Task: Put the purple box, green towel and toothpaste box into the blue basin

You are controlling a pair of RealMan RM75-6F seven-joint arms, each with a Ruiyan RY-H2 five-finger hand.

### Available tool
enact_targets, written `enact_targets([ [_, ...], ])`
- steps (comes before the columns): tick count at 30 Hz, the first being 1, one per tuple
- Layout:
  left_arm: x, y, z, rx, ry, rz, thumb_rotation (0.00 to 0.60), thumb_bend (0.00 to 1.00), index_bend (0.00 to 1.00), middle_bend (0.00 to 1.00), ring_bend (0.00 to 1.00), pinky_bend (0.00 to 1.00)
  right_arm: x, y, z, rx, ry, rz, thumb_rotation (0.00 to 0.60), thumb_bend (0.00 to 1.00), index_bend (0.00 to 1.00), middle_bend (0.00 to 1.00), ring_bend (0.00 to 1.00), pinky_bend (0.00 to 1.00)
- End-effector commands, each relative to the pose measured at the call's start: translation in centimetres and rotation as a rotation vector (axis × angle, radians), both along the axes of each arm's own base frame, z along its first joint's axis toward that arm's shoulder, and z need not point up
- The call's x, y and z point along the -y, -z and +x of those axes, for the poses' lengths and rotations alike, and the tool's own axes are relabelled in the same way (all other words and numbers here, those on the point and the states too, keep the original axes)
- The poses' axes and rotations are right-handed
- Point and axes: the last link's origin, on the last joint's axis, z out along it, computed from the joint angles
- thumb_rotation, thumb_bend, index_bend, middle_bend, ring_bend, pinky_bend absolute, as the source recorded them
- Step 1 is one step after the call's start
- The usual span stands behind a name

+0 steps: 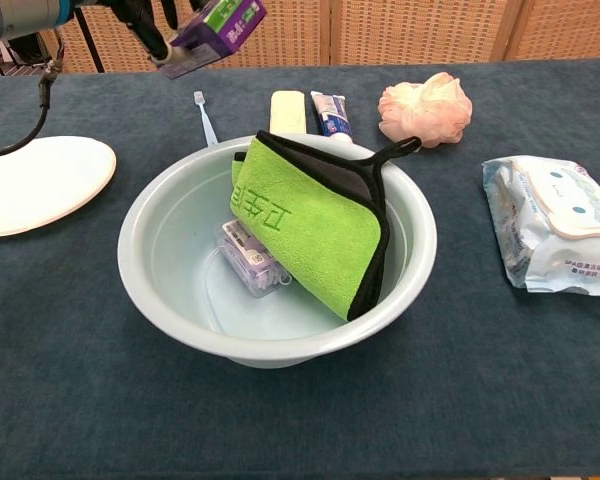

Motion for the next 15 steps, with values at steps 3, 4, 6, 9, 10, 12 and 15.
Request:
enact_targets([
  [3,3.1,-1.8,3.4,0.068,0.112,-0.029,0.6,0.44,0.66,0.33,0.35,0.4,0.0,-0.1,0.1,0.001,-0.002,-0.002,0.6,0.1,0.0,0.0,0.0,0.0],
  [4,3.7,-1.8,3.8,0.066,0.124,-0.042,0.6,0.44,0.66,0.33,0.35,0.4,0.0,-0.1,0.0,0.001,-0.001,-0.003,0.6,0.09,0.0,0.0,0.0,0.0],
  [6,4.6,-1.9,4.4,0.064,0.149,-0.06,0.6,0.44,0.66,0.33,0.35,0.4,0.0,-0.2,0.0,0.002,-0.001,-0.008,0.6,0.09,0.0,0.0,0.0,0.0],
  [9,6.0,-1.8,5.1,0.058,0.178,-0.092,0.6,0.44,0.66,0.33,0.35,0.4,-0.1,-0.2,0.0,0.003,-0.001,-0.009,0.6,0.09,0.0,0.0,0.0,0.0],
  [10,6.4,-1.7,5.2,0.057,0.185,-0.103,0.6,0.44,0.66,0.33,0.35,0.4,-0.1,-0.2,0.0,0.004,-0.001,-0.009,0.6,0.09,0.0,0.0,0.0,0.0],
  [12,7.2,-1.6,5.6,0.052,0.201,-0.128,0.6,0.44,0.66,0.33,0.35,0.4,-0.2,-0.2,0.0,0.004,-0.001,-0.009,0.6,0.09,0.0,0.0,0.0,0.0],
  [15,8.4,-1.3,5.8,0.04,0.218,-0.162,0.6,0.44,0.66,0.33,0.35,0.4,-0.3,-0.3,0.1,0.006,-0.003,-0.013,0.6,0.09,0.0,0.0,0.0,0.0],
])
